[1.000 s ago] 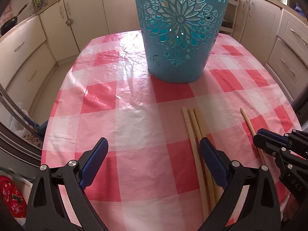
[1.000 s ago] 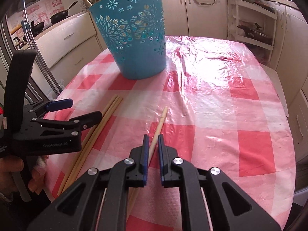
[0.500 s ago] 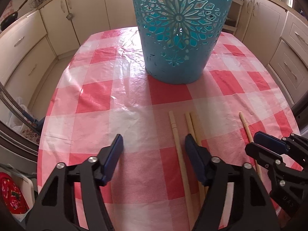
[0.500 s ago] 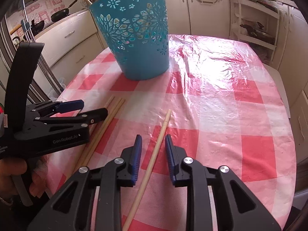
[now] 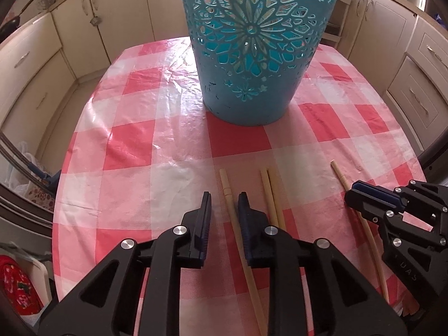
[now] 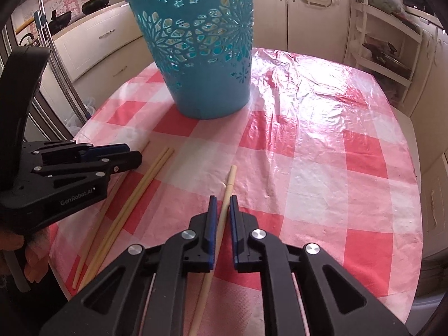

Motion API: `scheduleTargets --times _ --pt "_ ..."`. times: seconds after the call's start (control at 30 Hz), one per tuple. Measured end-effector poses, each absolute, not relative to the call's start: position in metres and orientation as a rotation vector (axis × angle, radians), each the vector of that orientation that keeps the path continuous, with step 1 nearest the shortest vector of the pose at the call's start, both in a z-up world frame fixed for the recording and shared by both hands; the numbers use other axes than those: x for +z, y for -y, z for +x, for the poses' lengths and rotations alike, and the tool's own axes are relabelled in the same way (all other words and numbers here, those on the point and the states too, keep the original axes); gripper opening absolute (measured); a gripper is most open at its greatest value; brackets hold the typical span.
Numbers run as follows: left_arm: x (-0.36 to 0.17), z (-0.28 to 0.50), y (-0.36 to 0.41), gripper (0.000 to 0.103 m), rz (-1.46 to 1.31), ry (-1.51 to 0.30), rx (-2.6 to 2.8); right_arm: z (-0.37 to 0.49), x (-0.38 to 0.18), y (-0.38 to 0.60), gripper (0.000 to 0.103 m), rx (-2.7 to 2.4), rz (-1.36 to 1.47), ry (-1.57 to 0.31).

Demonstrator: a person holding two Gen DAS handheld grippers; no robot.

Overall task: Organize utensils
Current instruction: 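Close the left tool on a wooden chopstick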

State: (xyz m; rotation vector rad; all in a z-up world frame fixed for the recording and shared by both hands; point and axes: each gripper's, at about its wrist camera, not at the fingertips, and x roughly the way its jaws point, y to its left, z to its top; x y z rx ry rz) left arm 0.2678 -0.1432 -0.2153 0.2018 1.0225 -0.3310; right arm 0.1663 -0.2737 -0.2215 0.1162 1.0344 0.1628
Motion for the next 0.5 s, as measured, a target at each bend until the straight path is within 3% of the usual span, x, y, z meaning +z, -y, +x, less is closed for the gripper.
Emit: scheduleTargets --times 0.13,0.5 --pt "-0.215 0.27 0.144 0.005 0.195 -1.027 -0.35 0.164 -0.222 0.276 0.008 0.159 0.138 -1.011" --pt "-0.206 0.26 0.148 0.005 0.248 -0.985 -0.354 0.167 -0.223 0.273 0.008 0.159 0.132 -1.0"
